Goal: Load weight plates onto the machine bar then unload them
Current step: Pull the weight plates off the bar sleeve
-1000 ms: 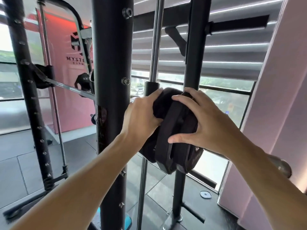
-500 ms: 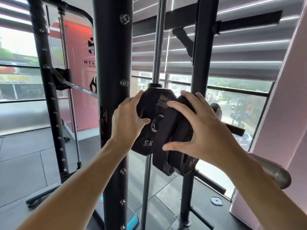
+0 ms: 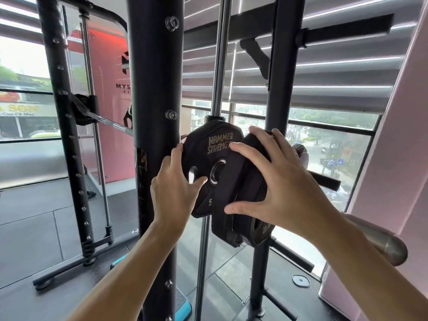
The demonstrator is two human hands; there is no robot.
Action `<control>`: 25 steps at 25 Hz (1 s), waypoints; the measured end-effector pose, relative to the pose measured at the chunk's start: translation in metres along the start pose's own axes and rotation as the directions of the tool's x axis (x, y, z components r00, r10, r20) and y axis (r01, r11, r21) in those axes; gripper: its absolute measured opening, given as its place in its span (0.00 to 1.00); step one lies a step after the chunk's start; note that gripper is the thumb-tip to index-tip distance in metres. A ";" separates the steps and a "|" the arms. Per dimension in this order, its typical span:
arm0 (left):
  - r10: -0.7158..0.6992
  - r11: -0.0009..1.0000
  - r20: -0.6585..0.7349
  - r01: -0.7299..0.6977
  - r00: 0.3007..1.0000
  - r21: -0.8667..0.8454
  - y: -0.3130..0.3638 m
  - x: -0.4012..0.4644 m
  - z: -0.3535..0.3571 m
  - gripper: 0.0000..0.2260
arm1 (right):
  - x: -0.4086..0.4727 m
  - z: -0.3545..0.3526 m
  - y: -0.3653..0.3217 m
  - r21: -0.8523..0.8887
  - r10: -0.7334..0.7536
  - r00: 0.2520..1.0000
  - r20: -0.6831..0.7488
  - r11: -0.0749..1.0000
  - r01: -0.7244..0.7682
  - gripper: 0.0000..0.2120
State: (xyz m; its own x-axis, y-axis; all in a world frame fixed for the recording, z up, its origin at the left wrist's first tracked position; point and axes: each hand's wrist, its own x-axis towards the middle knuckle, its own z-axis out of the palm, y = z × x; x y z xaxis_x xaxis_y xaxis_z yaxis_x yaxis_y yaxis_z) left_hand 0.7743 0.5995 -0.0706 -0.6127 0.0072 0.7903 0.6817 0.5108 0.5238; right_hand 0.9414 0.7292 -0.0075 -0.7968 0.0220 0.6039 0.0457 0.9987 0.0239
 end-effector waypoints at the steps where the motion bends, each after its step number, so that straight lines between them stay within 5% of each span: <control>1: 0.000 1.000 0.003 0.000 1.000 0.010 0.001 0.000 -0.001 0.36 | 0.000 0.000 -0.001 -0.008 0.002 1.000 0.004 1.000 -0.002 0.49; 12: -0.009 0.999 0.054 0.007 0.999 0.048 0.027 0.002 -0.029 0.23 | 0.000 -0.004 0.007 -0.023 -0.014 1.000 0.026 1.000 0.015 0.56; 17: 0.326 0.944 -0.024 -0.327 0.945 -0.039 0.074 -0.002 -0.062 0.20 | 0.009 -0.024 0.026 0.046 0.053 0.997 0.055 0.997 -0.055 0.55; 21: 0.439 0.887 0.413 -0.457 0.798 -0.059 0.087 -0.007 -0.070 0.32 | 0.020 -0.030 0.038 0.053 0.094 0.985 0.144 0.993 -0.103 0.56; 25: 0.329 0.914 0.571 -0.406 0.752 0.007 0.088 -0.013 -0.069 0.46 | 0.023 -0.030 0.040 0.092 0.099 0.976 0.195 0.989 -0.119 0.55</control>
State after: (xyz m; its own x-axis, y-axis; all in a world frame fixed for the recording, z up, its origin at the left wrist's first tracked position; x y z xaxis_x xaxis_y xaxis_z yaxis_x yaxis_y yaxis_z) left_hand 0.8695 0.5850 -0.0128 -0.4646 0.6648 0.5851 0.8688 0.4699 0.1559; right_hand 0.9429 0.7683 0.0314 -0.8905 0.1297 0.4362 0.0845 0.9890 -0.1214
